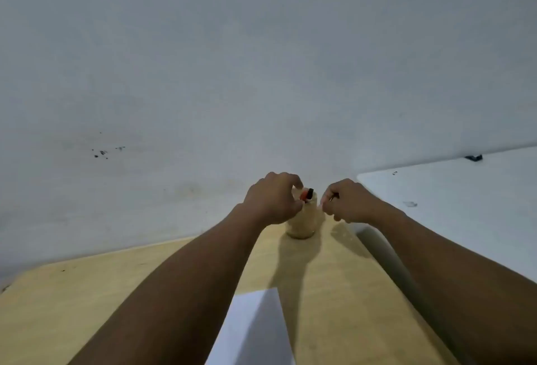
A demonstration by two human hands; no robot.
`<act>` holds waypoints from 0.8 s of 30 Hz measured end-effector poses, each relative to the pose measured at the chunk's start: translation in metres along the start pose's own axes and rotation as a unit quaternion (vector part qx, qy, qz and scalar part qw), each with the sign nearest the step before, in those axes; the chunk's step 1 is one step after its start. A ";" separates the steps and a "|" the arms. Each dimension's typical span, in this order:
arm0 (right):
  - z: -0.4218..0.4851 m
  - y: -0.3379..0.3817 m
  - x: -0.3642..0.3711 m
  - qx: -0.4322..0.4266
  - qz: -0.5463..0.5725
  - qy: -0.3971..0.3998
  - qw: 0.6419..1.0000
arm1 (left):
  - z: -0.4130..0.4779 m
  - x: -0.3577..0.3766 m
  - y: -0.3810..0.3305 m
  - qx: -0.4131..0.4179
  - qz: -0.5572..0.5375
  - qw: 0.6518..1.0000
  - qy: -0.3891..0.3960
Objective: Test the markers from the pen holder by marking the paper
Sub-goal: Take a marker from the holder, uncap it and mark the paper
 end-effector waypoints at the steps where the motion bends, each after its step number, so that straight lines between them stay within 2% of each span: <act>1: 0.007 -0.003 0.001 -0.003 -0.001 0.002 1.000 | 0.008 0.003 0.000 0.000 0.007 1.000 0.005; 10: 0.033 -0.019 0.000 0.007 0.006 0.007 1.000 | 0.048 0.024 -0.005 -0.026 0.105 0.994 0.020; 14: 0.026 -0.020 -0.002 0.017 0.017 0.018 1.000 | 0.045 0.022 -0.006 -0.019 0.101 0.995 -0.002; 17: 0.016 -0.014 -0.005 0.031 0.050 0.027 0.998 | 0.037 0.004 -0.011 -0.011 0.073 0.996 -0.048; 21: -0.004 0.010 0.000 0.057 0.164 0.078 0.982 | 0.015 -0.040 -0.019 -0.021 0.011 0.993 -0.117; 24: -0.024 0.036 0.016 0.083 0.350 0.136 0.923 | -0.011 -0.077 -0.018 -0.022 -0.098 0.984 -0.145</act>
Point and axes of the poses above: each hand's wrist, its own z-axis towards the middle knuckle, its own x-axis out of the palm, y = z × x, the point moved 1 cm from there along z, towards the middle knuckle, and after that the axes turned 1 degree about -z, right-handed, at the moved point
